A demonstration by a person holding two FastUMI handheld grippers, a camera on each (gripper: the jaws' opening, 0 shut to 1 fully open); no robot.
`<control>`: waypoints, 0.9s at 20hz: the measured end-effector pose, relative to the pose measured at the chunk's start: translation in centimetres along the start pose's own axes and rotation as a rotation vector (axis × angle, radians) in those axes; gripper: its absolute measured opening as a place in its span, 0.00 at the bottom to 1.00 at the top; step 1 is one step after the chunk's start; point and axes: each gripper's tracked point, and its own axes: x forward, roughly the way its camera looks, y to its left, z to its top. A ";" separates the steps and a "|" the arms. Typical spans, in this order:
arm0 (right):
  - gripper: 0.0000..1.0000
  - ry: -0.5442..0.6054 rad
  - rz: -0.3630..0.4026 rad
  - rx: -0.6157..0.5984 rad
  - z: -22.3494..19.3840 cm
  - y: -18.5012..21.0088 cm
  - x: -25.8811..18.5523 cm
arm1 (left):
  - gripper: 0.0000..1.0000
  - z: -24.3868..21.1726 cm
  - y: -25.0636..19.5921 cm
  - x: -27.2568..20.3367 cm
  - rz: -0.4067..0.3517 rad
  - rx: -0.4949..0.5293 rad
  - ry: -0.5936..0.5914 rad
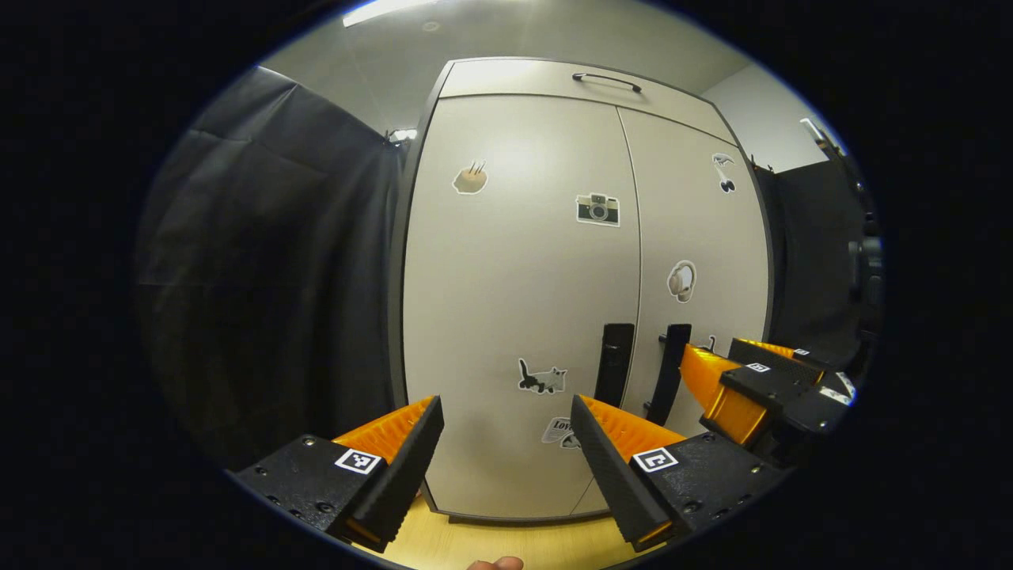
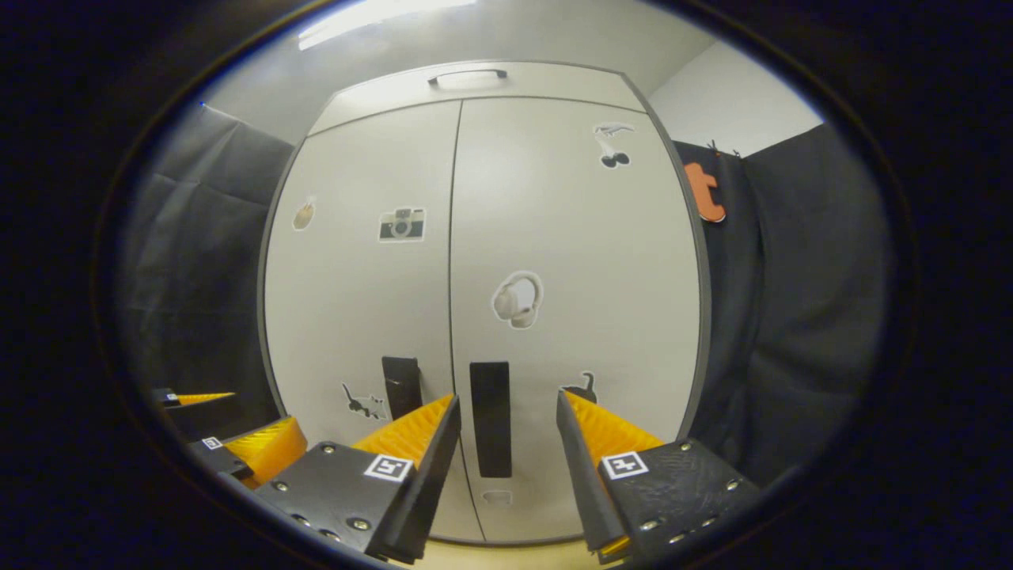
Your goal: Open the right door of the double-door shoe cabinet with the right hand, and open the left door with the left hand.
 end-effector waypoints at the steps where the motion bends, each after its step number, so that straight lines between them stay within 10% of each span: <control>1: 0.72 0.000 -0.008 -0.009 -0.2 0.0 0.4 | 1.00 -0.2 0.0 0.2 -0.007 -0.002 0.003; 18: 0.56 0.105 -0.027 -0.007 -4.9 1.1 5.4 | 0.96 -0.3 0.2 2.9 -0.006 0.010 0.005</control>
